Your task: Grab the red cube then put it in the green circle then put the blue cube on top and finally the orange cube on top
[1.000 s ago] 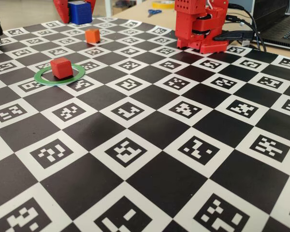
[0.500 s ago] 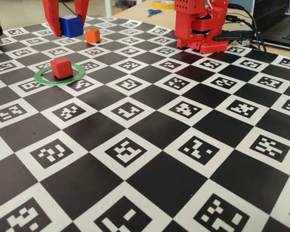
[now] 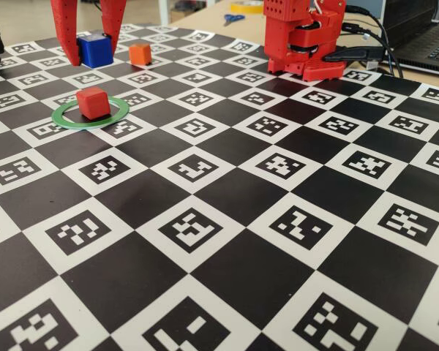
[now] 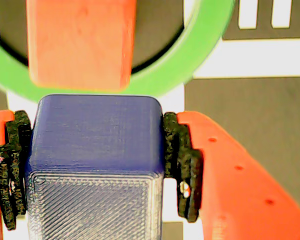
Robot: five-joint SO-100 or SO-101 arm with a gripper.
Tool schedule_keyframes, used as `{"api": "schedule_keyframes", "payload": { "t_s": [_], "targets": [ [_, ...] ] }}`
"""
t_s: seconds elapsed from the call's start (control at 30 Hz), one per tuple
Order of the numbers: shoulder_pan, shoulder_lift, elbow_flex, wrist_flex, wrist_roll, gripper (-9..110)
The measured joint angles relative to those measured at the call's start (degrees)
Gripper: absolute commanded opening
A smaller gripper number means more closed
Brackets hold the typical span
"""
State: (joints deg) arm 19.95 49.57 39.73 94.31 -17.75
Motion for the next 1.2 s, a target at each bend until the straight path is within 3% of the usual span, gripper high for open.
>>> {"api": "schedule_keyframes", "payload": {
  "t_s": [1.2],
  "targets": [
    [1.49, -5.36, 0.0, -6.5, -0.53, 1]
  ]
}}
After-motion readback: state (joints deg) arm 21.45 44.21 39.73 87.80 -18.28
